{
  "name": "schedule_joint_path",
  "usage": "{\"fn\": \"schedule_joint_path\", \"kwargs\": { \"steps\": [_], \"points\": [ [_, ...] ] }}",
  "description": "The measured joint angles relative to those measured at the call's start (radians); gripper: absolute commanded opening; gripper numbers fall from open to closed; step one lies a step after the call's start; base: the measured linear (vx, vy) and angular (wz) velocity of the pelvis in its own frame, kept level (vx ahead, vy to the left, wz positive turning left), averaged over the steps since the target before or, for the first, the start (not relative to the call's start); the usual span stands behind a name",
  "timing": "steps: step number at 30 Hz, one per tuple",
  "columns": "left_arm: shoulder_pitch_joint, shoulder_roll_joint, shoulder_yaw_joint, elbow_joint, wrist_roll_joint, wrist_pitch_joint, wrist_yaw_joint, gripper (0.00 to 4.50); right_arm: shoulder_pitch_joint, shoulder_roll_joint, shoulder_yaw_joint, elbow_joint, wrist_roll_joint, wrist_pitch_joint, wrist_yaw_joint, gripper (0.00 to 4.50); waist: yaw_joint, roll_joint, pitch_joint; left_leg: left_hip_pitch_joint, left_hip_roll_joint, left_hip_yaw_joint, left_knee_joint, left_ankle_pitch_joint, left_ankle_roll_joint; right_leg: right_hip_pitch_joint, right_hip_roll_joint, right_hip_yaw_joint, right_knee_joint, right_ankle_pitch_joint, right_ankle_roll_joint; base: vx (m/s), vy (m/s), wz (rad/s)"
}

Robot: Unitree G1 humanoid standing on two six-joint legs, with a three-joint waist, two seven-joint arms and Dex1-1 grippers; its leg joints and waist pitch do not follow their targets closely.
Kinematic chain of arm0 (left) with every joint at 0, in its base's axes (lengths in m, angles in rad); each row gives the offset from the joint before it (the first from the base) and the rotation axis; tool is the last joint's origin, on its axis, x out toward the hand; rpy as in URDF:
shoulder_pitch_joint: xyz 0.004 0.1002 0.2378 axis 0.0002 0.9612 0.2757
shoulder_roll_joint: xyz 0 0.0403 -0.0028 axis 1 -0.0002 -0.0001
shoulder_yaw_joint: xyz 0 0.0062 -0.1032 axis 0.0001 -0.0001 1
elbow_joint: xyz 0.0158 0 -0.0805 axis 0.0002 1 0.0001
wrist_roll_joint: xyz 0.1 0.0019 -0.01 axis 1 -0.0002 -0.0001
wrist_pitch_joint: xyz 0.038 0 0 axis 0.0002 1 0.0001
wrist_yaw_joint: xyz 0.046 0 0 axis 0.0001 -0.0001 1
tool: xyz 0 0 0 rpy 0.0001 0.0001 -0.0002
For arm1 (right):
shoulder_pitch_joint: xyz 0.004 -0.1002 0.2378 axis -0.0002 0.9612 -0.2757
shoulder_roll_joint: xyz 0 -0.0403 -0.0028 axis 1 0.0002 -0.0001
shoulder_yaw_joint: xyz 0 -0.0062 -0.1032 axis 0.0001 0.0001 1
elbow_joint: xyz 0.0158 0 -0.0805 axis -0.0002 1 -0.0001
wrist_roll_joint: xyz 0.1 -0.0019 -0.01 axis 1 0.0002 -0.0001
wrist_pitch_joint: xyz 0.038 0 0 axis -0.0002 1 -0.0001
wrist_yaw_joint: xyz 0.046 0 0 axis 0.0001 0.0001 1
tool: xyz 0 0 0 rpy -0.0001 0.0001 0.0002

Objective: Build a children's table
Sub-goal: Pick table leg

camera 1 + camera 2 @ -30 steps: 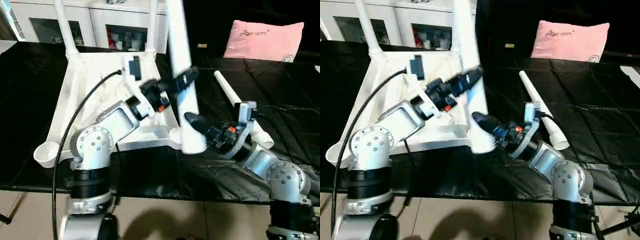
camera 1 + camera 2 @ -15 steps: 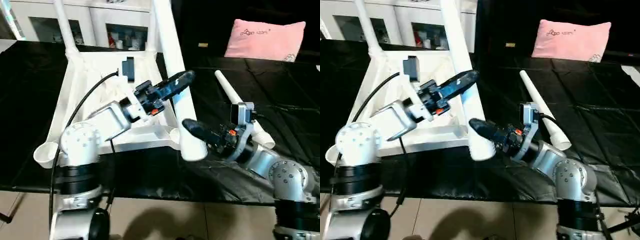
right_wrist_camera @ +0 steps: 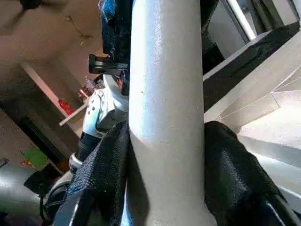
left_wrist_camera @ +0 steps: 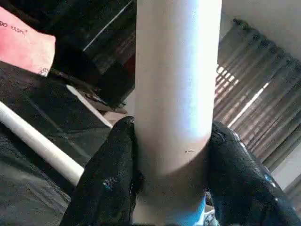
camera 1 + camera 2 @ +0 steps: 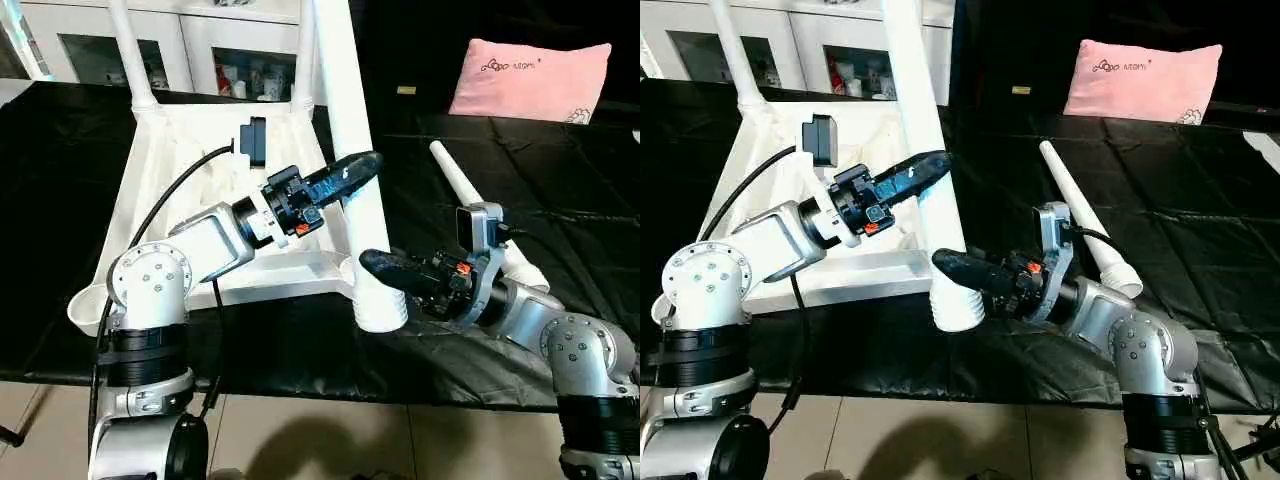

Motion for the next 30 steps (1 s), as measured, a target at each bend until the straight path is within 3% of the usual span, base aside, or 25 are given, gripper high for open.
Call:
{"fn": "schedule_joint_path", "kwargs": {
  "steps": [2,5,10,17,21,24,30],
  "points": [
    [0.000,0.005,-0.003,0.000,0.001,-0.012,-0.006,1.86,-0.007,-0.003,0.004,0.001,-0.009,-0.011,0.000,1.89,0.001,0.000,0.000,0.000,0.000,0.000,0.000,0.000,0.000,0.000,0.000,0.000,0.000,0.000,0.000,0.000,0.000,0.00],
    [0.000,0.021,-0.015,0.001,0.020,-0.030,-0.014,1.86,-0.015,-0.005,0.016,0.015,-0.020,-0.027,-0.004,2.59,0.000,0.000,0.000,0.000,0.000,0.000,0.000,0.000,0.000,0.000,0.000,0.000,0.000,0.000,0.000,0.000,0.000,0.00],
    [-0.011,0.068,-0.062,0.000,0.108,-0.089,-0.016,1.85,-0.043,-0.005,0.025,0.053,-0.076,-0.066,-0.063,2.93,0.000,0.000,0.000,0.000,0.000,0.000,0.000,0.000,0.000,0.000,0.000,0.000,0.000,0.000,0.000,0.000,0.000,0.00],
    [-0.039,0.174,-0.170,-0.016,0.271,-0.189,-0.038,1.85,-0.081,0.004,0.054,0.053,-0.237,-0.264,-0.160,3.51,-0.002,0.000,0.000,0.000,0.000,0.000,-0.001,0.002,-0.002,0.000,0.000,0.000,0.001,0.000,0.000,0.000,0.000,0.00],
    [-0.054,0.190,-0.200,-0.016,0.314,-0.199,-0.037,1.85,-0.102,-0.030,0.109,0.051,-0.294,-0.272,-0.173,3.85,-0.002,-0.001,0.000,0.001,0.000,0.000,-0.001,0.002,-0.002,0.000,0.000,0.000,0.001,0.000,0.000,0.000,0.000,0.00],
    [-0.058,0.193,-0.200,-0.016,0.323,-0.215,-0.037,1.85,-0.125,-0.031,0.135,0.067,-0.294,-0.250,-0.148,4.08,-0.002,-0.002,0.001,0.001,0.000,0.000,-0.001,0.002,-0.002,0.000,0.000,0.000,0.001,0.000,0.000,0.000,0.000,0.00],
    [-0.061,0.193,-0.223,-0.017,0.326,-0.232,-0.059,1.85,-0.168,-0.026,0.141,0.106,-0.293,-0.245,-0.132,4.50,-0.001,-0.004,0.001,0.001,0.000,0.001,-0.001,0.003,-0.001,0.000,0.000,0.000,0.002,0.000,0.000,0.000,0.000,0.00]
  ]
}}
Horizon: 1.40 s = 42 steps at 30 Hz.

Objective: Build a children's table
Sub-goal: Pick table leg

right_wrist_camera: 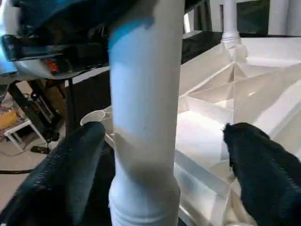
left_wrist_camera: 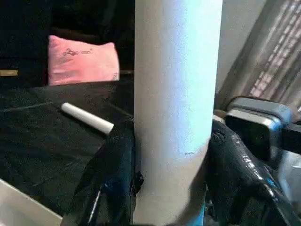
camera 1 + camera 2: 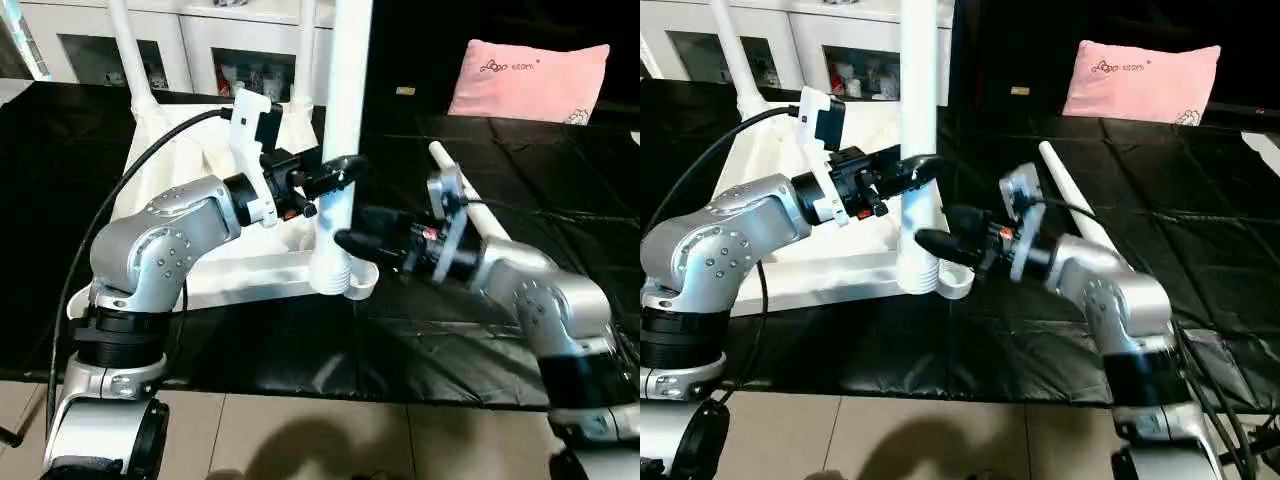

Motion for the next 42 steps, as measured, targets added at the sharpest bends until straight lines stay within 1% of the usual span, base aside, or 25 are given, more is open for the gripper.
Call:
{"fn": "schedule_joint_path", "kwargs": {
  "steps": [5,8,10,13,15,17,20,22,23,24,25,27,31,34,35,36,39,42],
  "points": [
    [0.000,-0.001,-0.023,-0.003,0.018,-0.003,-0.003,1.85,-0.030,-0.004,0.037,0.044,-0.003,0.031,0.032,4.50,0.000,-0.002,0.000,0.000,0.000,0.000,0.000,0.001,0.001,0.000,0.000,0.000,0.000,0.000,0.000,0.000,0.000,0.00],
    [0.000,0.001,-0.038,-0.009,0.022,-0.006,-0.004,1.85,-0.040,-0.005,0.053,0.046,-0.011,0.030,0.039,4.50,0.000,-0.003,0.000,0.000,0.000,0.000,0.000,0.001,0.001,0.000,0.000,0.000,0.001,0.000,0.000,0.000,0.000,0.00],
    [0.000,0.000,-0.044,-0.020,0.024,-0.006,-0.011,1.85,-0.041,0.009,0.061,0.066,-0.018,0.025,0.040,4.50,0.000,-0.005,0.001,0.000,0.000,0.000,0.000,0.001,0.001,0.000,0.000,0.000,0.001,0.000,0.000,0.000,0.000,0.00],
    [0.000,0.000,-0.045,-0.028,0.024,-0.006,-0.017,1.85,-0.042,0.028,0.078,0.086,-0.039,0.010,0.038,4.50,0.000,-0.006,0.001,0.000,0.000,0.000,0.000,0.002,0.001,0.000,0.000,0.000,0.001,0.000,0.000,0.000,0.000,0.00],
    [0.000,0.000,-0.046,-0.030,0.024,-0.006,-0.021,1.85,-0.046,0.032,0.081,0.102,-0.044,-0.004,0.038,4.14,0.000,-0.006,0.001,0.000,0.000,0.000,0.000,0.002,0.000,-0.001,0.000,0.000,0.002,0.000,0.000,0.000,0.000,0.00],
    [0.000,0.000,-0.046,-0.030,0.024,-0.006,-0.022,1.85,-0.049,0.032,0.081,0.105,-0.044,-0.004,0.039,4.14,0.001,-0.006,0.001,0.000,0.000,0.000,0.000,0.003,-0.001,-0.001,0.000,0.000,0.002,0.000,0.000,0.000,0.000,0.00],
    [0.000,0.000,-0.046,-0.030,0.024,-0.006,-0.023,1.85,-0.049,0.032,0.080,0.106,-0.037,0.002,0.043,3.70,0.001,-0.007,0.001,0.000,0.000,0.000,0.000,0.004,-0.001,-0.001,0.000,0.000,0.003,0.000,0.000,0.000,0.000,0.00],
    [0.000,0.000,-0.046,-0.030,0.024,-0.006,-0.025,1.85,-0.051,0.034,0.077,0.108,-0.031,0.011,0.048,3.70,0.001,-0.008,0.001,0.000,0.000,0.000,0.000,0.004,-0.001,-0.001,0.000,0.000,0.003,0.000,0.000,0.000,0.000,0.00],
    [0.000,0.001,-0.046,-0.030,0.024,-0.006,-0.027,1.85,-0.057,0.036,0.076,0.114,-0.029,0.019,0.052,3.52,0.001,-0.009,0.001,0.000,0.000,0.000,0.000,0.004,-0.002,-0.001,0.000,0.000,0.004,0.000,0.000,0.000,0.000,0.00],
    [0.000,0.001,-0.046,-0.030,0.024,-0.007,-0.031,1.85,-0.064,0.038,0.075,0.119,-0.022,0.030,0.055,3.52,0.000,-0.009,0.001,0.000,0.000,0.000,0.000,0.005,-0.002,-0.001,0.000,0.000,0.004,0.000,0.000,0.000,0.000,0.00],
    [0.000,0.001,-0.046,-0.030,0.024,-0.008,-0.034,1.85,-0.067,0.039,0.074,0.120,-0.016,0.037,0.057,3.28,0.001,-0.009,0.001,0.000,0.000,0.000,0.000,0.005,-0.002,-0.002,0.000,0.000,0.004,0.000,0.000,0.000,0.000,0.00],
    [0.000,0.000,-0.046,-0.030,0.024,-0.013,-0.038,1.85,-0.069,0.039,0.074,0.121,-0.007,0.045,0.067,3.22,0.001,-0.010,0.001,0.000,0.000,0.000,0.000,0.005,-0.002,-0.002,0.000,0.000,0.005,0.000,0.000,0.000,0.000,0.00],
    [0.000,0.000,-0.047,-0.035,0.023,-0.016,-0.046,1.85,-0.069,0.040,0.075,0.124,-0.003,0.048,0.074,2.80,0.001,-0.011,0.001,0.000,0.000,0.000,0.000,0.005,-0.001,-0.002,0.000,0.000,0.005,0.000,0.000,0.000,0.000,0.00],
    [0.000,-0.001,-0.048,-0.047,0.023,-0.016,-0.046,1.85,-0.069,0.043,0.075,0.124,0.001,0.053,0.087,2.68,0.001,-0.012,0.001,0.000,0.000,0.000,0.000,0.005,-0.001,-0.002,0.000,0.000,0.005,0.000,0.000,0.000,0.000,0.00],
    [0.000,-0.002,-0.048,-0.048,0.023,-0.016,-0.046,1.85,-0.069,0.043,0.075,0.124,0.001,0.055,0.089,2.45,0.001,-0.012,0.001,0.000,0.000,0.000,0.000,0.005,-0.001,-0.002,0.000,0.000,0.005,0.000,0.000,0.000,0.000,0.00],
    [0.000,-0.002,-0.049,-0.048,0.023,-0.016,-0.047,1.85,-0.069,0.042,0.076,0.124,0.001,0.059,0.092,2.45,0.001,-0.012,0.001,0.000,0.000,0.000,0.000,0.005,-0.001,-0.002,0.000,0.000,0.005,0.000,0.000,0.000,0.000,0.00],
    [0.000,-0.006,-0.052,-0.044,0.023,-0.016,-0.046,1.84,-0.073,0.041,0.087,0.122,0.001,0.059,0.104,2.23,0.001,-0.014,0.001,0.000,0.000,0.000,0.000,0.005,-0.001,-0.002,0.000,0.000,0.005,0.000,0.000,0.000,0.000,0.00],
    [0.000,-0.008,-0.052,-0.043,0.023,-0.016,-0.046,1.84,-0.075,0.039,0.090,0.122,0.000,0.058,0.114,2.13,0.001,-0.016,0.001,0.000,0.000,0.000,0.000,0.005,-0.001,-0.002,0.000,0.000,0.005,0.000,0.000,0.000,0.000,0.00]
  ]
}}
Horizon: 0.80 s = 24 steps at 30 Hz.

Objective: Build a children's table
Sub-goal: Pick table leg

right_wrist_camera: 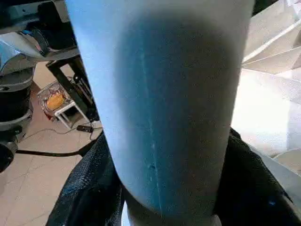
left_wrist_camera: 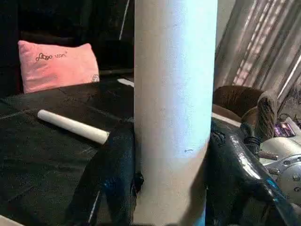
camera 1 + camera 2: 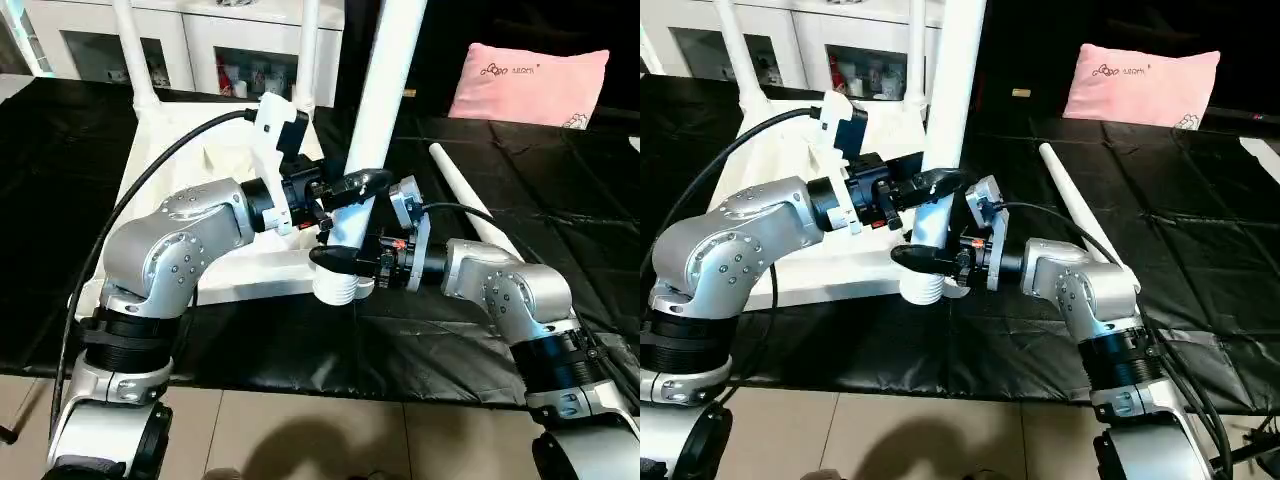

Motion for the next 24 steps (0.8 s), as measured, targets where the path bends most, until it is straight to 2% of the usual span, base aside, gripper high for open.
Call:
{"fn": "schedule_joint_path", "kwargs": {
  "steps": [19,21,24],
  "points": [
    [0.000,-0.024,0.027,0.000,-0.012,0.000,0.004,1.84,-0.016,0.002,0.003,0.011,-0.003,-0.021,0.004,2.04,0.000,-0.001,0.000,0.000,0.000,0.000,0.000,0.000,0.000,0.000,0.000,0.000,0.000,0.000,0.000,0.000,0.000,0.00],
    [0.000,-0.031,0.050,0.000,-0.029,0.013,0.010,2.54,-0.025,0.002,0.002,0.011,-0.002,-0.026,0.005,2.04,0.000,-0.001,0.000,0.000,0.000,0.000,0.000,0.000,0.000,0.000,0.000,0.000,0.000,0.000,0.000,0.000,0.000,0.00],
    [0.000,-0.039,0.079,-0.006,-0.088,0.041,0.012,2.67,-0.029,0.008,0.002,0.013,0.001,-0.037,0.012,2.01,0.001,-0.001,0.000,0.000,0.000,0.000,0.000,0.000,0.000,0.000,0.000,0.000,0.000,0.000,0.000,0.000,0.000,0.00]
  ]
}}
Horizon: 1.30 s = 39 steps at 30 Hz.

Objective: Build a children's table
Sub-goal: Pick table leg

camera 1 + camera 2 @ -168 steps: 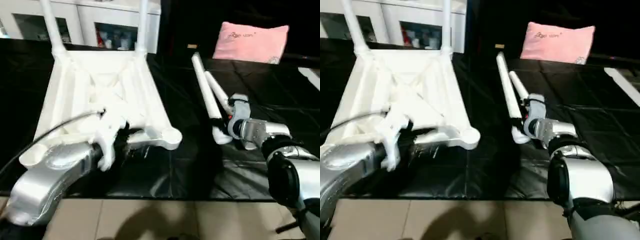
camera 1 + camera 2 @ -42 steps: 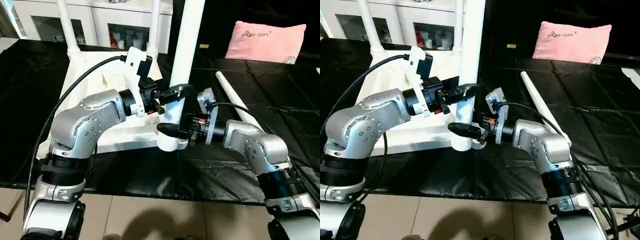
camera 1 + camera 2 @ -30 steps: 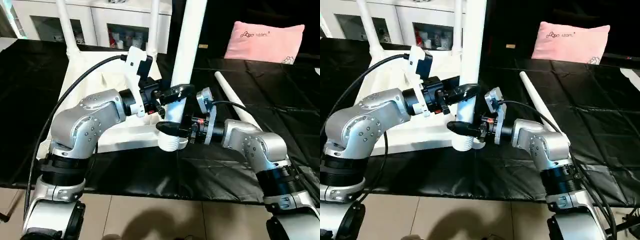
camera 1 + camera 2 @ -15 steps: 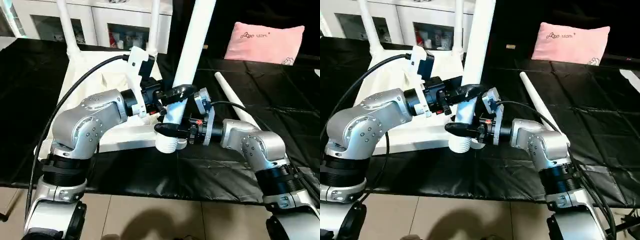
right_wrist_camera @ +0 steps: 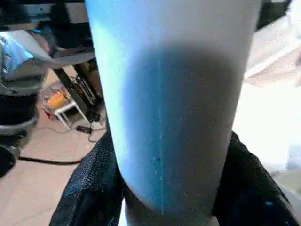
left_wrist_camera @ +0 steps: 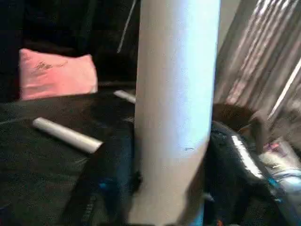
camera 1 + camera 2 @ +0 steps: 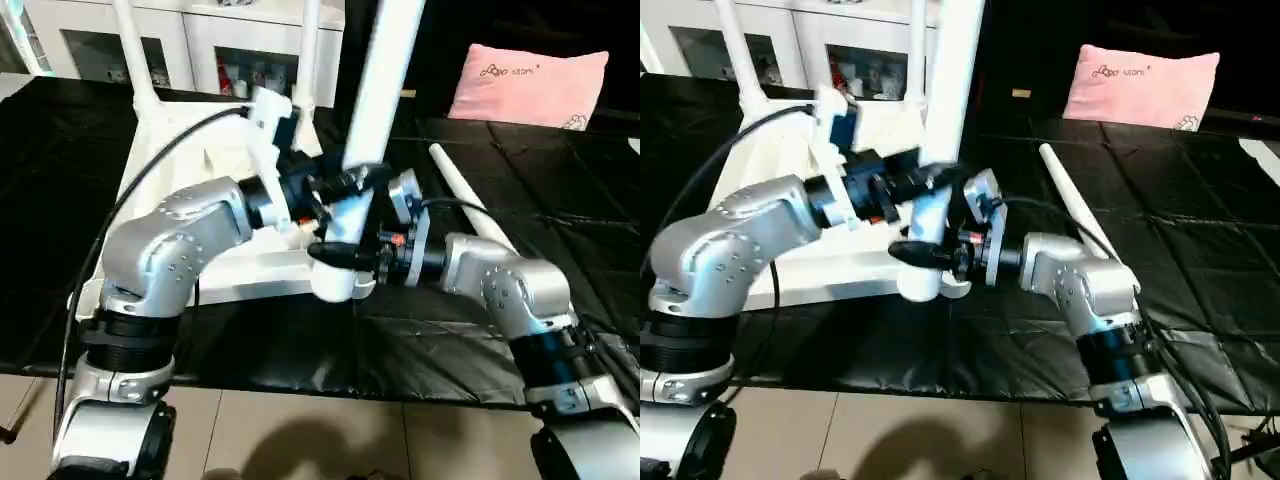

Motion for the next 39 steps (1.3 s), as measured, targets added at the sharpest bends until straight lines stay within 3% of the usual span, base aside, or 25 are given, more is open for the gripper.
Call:
{"fn": "schedule_joint_path", "kwargs": {
  "steps": [6,11,19,22,25,27,30,35,39],
  "points": [
    [0.000,-0.018,0.021,-0.004,-0.039,0.039,0.002,3.36,0.000,0.014,0.001,0.009,0.000,-0.014,0.005,2.00,0.001,0.000,0.000,0.000,0.000,0.000,0.000,0.000,0.000,0.000,0.000,0.000,0.000,0.000,0.000,0.000,0.000,0.00],
    [0.000,-0.030,0.042,-0.008,-0.057,0.047,0.018,3.68,0.000,0.016,0.000,0.032,-0.006,-0.027,-0.010,1.99,0.000,0.000,0.000,0.000,0.000,0.000,0.000,0.000,0.000,0.000,0.000,0.000,0.000,0.000,0.000,0.000,0.000,0.00],
    [-0.064,-0.099,0.185,-0.022,-0.146,-0.056,0.080,4.38,0.000,0.033,-0.037,0.107,-0.041,-0.067,-0.085,1.93,-0.003,-0.001,0.000,0.000,0.000,0.000,0.000,0.000,0.000,0.000,0.000,0.000,0.000,0.001,-0.001,0.000,0.000,0.00],
    [-0.070,-0.073,0.204,0.008,-0.106,-0.097,0.111,4.42,0.000,0.039,-0.037,0.115,-0.060,-0.101,-0.103,1.93,-0.002,-0.001,0.000,0.000,0.000,0.000,0.000,0.001,0.000,0.000,0.000,0.000,0.000,0.001,0.000,0.000,0.000,0.00],
    [-0.058,0.033,0.130,0.076,0.058,-0.131,0.139,4.44,0.000,0.055,-0.041,0.139,-0.092,-0.156,-0.150,1.93,-0.002,-0.002,0.000,0.000,0.000,0.000,0.000,0.002,0.000,0.000,0.000,0.000,0.000,0.002,0.001,0.000,0.000,0.00],
    [-0.015,0.123,0.022,0.096,0.196,-0.182,0.135,4.44,-0.001,0.056,-0.039,0.143,-0.136,-0.202,-0.196,1.93,-0.001,-0.002,0.000,0.000,0.000,0.000,0.000,0.002,0.000,0.000,0.000,0.000,0.000,0.002,0.001,0.000,0.000,0.00],
    [0.051,0.221,-0.104,0.142,0.336,-0.244,0.095,4.44,0.001,0.047,-0.037,0.143,-0.195,-0.265,-0.257,1.93,0.000,-0.004,0.001,-0.001,0.000,0.000,-0.001,0.004,-0.004,-0.002,0.000,0.000,0.000,0.002,0.001,0.000,0.000,0.00],
    [0.075,0.299,-0.231,0.194,0.450,-0.352,-0.027,4.44,0.019,0.064,-0.054,0.145,-0.214,-0.313,-0.332,1.93,0.001,-0.007,0.002,-0.001,0.000,0.000,-0.002,0.006,-0.007,-0.002,0.000,0.000,0.000,0.002,0.001,0.000,0.000,0.00],
    [0.083,0.324,-0.308,0.254,0.491,-0.440,-0.170,4.44,0.023,0.063,-0.079,0.166,-0.236,-0.342,-0.380,1.93,0.000,-0.001,0.002,0.000,0.000,0.001,-0.003,0.006,-0.008,-0.002,0.000,0.000,0.000,0.003,0.000,0.000,0.000,0.00]
  ]
}}
